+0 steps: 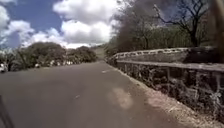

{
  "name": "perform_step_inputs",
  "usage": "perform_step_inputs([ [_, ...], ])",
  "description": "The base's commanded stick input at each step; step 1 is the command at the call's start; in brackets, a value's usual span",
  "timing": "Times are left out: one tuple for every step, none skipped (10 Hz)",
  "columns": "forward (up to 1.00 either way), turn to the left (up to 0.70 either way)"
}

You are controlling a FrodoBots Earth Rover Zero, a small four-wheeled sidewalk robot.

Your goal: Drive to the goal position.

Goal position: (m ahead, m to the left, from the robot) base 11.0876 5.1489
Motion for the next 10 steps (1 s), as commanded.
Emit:
perform_step_inputs([
  [0.70,0.00],
  [0.70,0.00],
  [0.70,0.00],
  [0.70,0.00],
  [0.70,0.00],
  [0.70,0.00],
  [0.70,0.00],
  [0.70,0.00],
  [0.70,0.00],
  [0.70,0.00],
])
